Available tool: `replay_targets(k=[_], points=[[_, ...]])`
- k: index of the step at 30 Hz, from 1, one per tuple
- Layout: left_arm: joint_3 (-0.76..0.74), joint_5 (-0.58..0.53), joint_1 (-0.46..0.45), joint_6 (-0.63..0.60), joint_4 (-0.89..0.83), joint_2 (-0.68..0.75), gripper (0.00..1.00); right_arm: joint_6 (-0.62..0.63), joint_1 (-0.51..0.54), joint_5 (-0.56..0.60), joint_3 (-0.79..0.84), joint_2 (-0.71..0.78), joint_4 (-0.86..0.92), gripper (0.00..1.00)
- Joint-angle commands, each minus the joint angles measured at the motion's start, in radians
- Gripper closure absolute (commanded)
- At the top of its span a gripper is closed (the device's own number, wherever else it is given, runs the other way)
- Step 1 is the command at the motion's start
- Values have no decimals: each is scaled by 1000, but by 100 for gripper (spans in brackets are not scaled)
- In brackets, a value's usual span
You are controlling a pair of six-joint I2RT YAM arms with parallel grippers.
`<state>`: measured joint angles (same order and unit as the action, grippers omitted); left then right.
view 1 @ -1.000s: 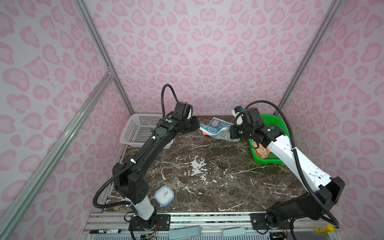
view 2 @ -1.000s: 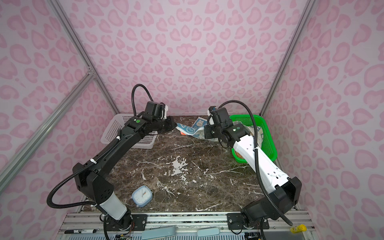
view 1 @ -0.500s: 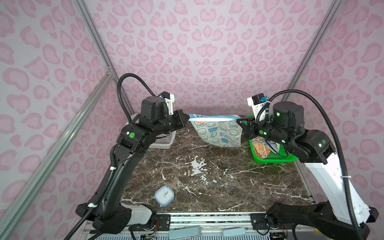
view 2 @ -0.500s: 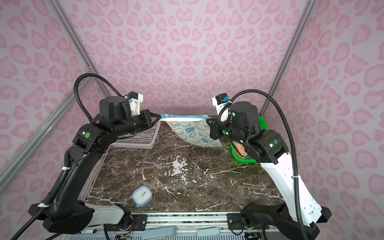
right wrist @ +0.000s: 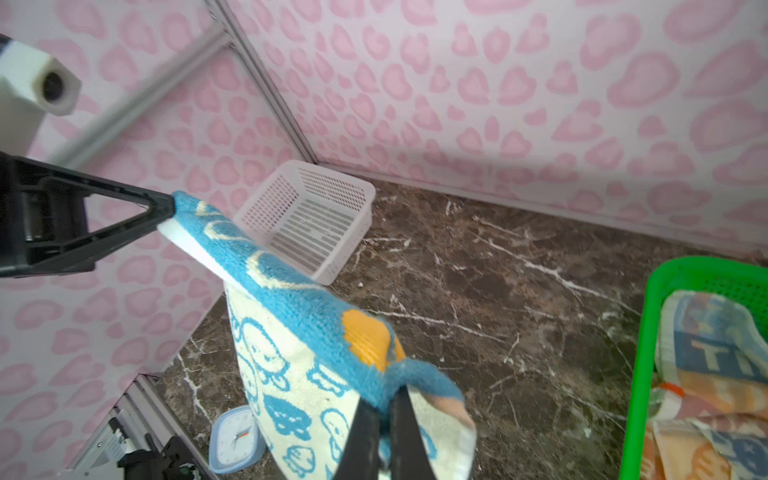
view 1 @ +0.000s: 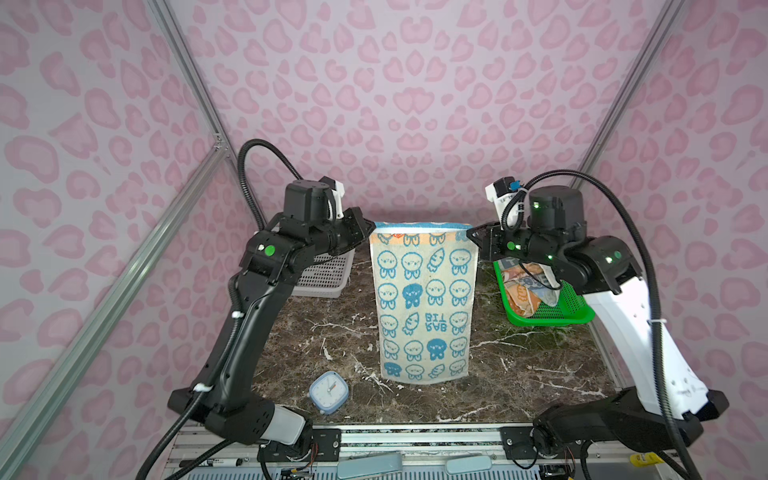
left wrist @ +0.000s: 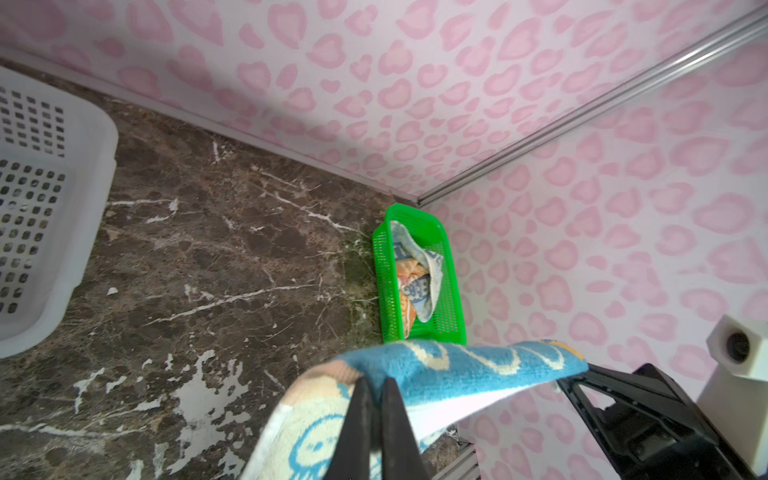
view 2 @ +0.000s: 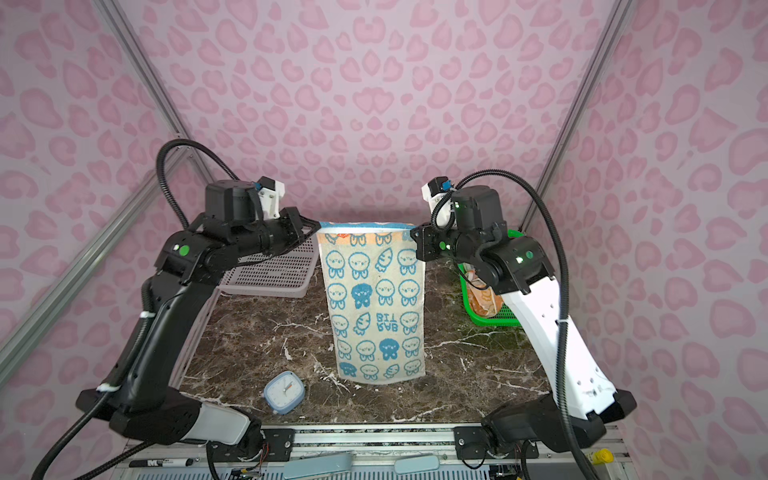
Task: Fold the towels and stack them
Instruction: 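Lift the towel with both grippers and swing it up to hang vertically, then lower the hanging towel onto the table, folding it over itself with both grippers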
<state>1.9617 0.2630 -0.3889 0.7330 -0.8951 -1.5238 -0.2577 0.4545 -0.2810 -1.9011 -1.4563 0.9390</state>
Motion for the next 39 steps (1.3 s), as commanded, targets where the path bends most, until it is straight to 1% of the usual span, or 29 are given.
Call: replay_targets(k=[1,6,9,13,15,16,19,25,30,36,39], points=[[22,-15,36,-48,-12,-115,98,-12,-72,-82,51,-77,-53,100],[103,-11,63,-79,12,-366,98,-14,-165,-168,45,-287,-131,100],[173,1,68,-89,24,-487,98,-5,-195,-190,-29,-423,-118,100],[227,7,76,-98,31,-591,98,-10,-216,-238,-86,-554,-118,100],[204,16,74,-102,32,-605,98,-2,-217,-248,-93,-595,-102,100],[177,16,72,-102,39,-599,98,-6,-218,-252,-70,-597,-114,100],[17,4,71,-98,101,-534,98,-30,-214,-254,59,-565,-190,100],[-398,-9,59,-71,262,-338,98,-55,-199,-231,388,-424,-321,100],[-668,-21,28,-43,366,-213,98,-50,-179,-195,607,-320,-365,100],[-843,-59,-57,-26,407,-136,98,-60,-174,-162,783,-226,-412,100],[-899,-74,-72,-20,415,-115,98,-60,-165,-159,841,-182,-418,99]])
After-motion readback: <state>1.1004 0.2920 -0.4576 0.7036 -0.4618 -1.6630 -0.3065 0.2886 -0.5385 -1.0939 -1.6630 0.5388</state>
